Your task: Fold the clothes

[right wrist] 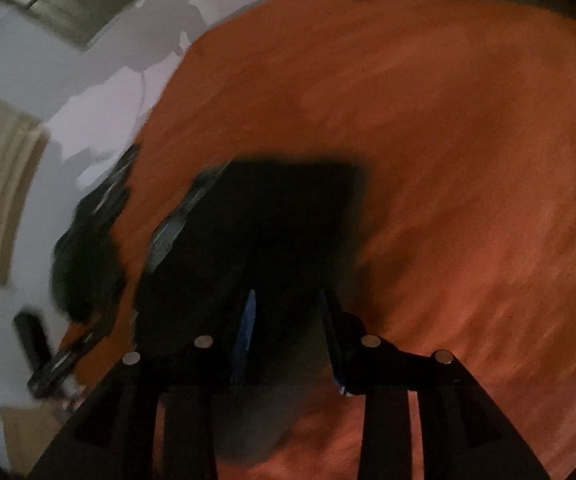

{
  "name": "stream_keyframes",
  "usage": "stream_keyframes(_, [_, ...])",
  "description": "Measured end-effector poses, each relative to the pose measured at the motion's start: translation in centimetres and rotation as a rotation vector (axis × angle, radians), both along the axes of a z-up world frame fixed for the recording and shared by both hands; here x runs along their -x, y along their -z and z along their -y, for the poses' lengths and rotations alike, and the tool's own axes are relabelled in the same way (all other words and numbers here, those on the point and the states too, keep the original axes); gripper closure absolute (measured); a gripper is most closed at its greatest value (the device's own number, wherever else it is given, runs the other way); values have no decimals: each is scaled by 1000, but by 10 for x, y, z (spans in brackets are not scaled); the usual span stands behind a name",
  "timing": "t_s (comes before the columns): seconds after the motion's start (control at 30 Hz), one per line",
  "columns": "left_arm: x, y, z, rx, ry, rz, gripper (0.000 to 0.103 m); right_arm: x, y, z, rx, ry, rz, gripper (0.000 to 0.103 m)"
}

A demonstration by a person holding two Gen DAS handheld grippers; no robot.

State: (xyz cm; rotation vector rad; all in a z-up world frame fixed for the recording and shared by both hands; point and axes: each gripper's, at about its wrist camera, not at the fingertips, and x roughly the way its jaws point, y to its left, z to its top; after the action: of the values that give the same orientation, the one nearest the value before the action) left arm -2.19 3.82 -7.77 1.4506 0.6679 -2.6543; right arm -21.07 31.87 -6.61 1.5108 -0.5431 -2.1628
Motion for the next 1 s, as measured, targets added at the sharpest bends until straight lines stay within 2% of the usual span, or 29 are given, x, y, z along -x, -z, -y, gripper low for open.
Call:
stream_keyframes(0.1, [-6,5,-26,7,123,12,43,-44,-9,28,-2,-79,-39,71])
stream_keyframes(0.17, [-10,8,-36,-2,185,10,46,-65,-12,47,-42,-114,-88,71])
stream_keyframes(0.23, [-11,12,-44,-3,223,8,57,-85,-9,64,-100,-138,-135,71])
stream_keyframes(0.3, [-12,12,-45,-35,237,-11,61,-101,-3,72,-138,-157,-151,71])
stream_keyframes(0.37, [-9,16,-50,-79,266,-26,71,-110,7,79,-172,-178,-151,71])
stream_keyframes(0.4, [-6,19,-53,-82,271,-23,80,-112,11,80,-179,-182,-147,71])
stream_keyframes(0.43, [-5,23,-55,-69,270,-11,99,-114,13,77,-182,-180,-145,71])
stream_keyframes(0.5, [-6,30,-54,-55,254,11,100,-114,13,70,-170,-156,-144,72])
stream_keyframes(0.63, [-19,12,-23,-78,208,-33,101,-112,14,58,-156,-116,-131,72])
stream_keyframes(0.8, [-16,13,12,-130,155,-14,100,-110,28,58,-206,-113,-105,72])
stream_keyframes(0.87, [-19,15,12,-169,175,1,98,-121,17,70,-245,-163,-165,72])
stream_keyframes(1.0, [-14,14,5,-193,206,15,98,-143,-4,93,-322,-263,-287,70])
